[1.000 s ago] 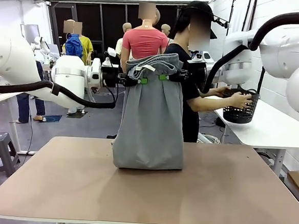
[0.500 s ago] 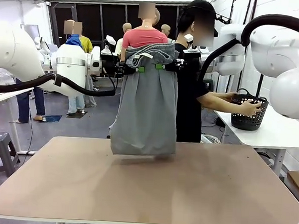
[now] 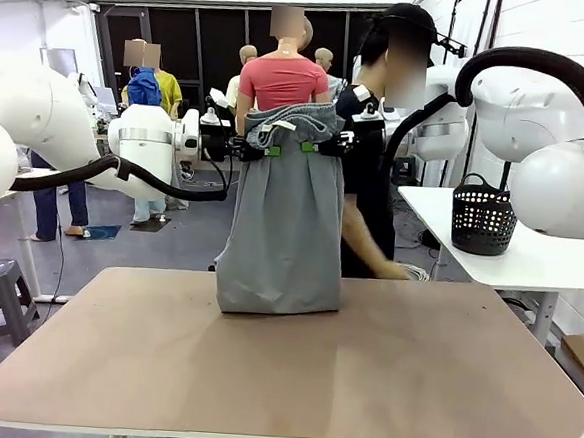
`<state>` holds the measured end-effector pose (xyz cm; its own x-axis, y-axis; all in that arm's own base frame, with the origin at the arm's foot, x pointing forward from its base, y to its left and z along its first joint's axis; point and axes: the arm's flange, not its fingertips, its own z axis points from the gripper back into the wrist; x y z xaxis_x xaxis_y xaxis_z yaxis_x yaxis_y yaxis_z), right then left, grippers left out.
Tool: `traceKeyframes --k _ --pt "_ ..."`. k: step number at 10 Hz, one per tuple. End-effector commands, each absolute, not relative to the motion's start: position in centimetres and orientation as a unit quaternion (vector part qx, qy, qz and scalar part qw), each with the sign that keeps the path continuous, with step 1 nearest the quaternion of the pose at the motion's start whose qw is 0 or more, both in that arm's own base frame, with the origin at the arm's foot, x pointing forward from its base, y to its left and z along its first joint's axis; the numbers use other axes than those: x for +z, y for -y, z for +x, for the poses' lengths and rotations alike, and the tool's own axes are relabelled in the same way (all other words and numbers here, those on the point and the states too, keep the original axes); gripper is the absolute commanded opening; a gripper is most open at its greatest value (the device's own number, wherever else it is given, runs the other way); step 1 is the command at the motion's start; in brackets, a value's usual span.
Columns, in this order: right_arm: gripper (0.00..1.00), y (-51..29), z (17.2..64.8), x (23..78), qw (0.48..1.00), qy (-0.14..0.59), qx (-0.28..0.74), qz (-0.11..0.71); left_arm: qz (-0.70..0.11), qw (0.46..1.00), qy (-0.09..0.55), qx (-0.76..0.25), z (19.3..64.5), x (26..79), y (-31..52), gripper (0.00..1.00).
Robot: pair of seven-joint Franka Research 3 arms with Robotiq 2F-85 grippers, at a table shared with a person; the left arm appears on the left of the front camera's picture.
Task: Fold the training pants.
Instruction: Fold the Training pants in half.
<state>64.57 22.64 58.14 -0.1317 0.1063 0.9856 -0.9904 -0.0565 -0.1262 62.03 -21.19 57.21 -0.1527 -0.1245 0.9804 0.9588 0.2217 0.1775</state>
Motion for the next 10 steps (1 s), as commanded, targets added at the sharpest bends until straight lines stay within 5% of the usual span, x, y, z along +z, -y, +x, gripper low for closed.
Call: traceKeyframes --k 1,10 --pt "0.00 -22.6 62.0 56.6 0.472 0.484 0.578 0.457 -0.378 0.512 0.575 -0.514 61.1 57.0 20.4 0.00" --pt "0.00 -18.8 52.3 45.8 0.572 0.313 0.430 0.625 -0.561 0.587 0.430 -0.395 49.6 46.3 19.3 0.00"
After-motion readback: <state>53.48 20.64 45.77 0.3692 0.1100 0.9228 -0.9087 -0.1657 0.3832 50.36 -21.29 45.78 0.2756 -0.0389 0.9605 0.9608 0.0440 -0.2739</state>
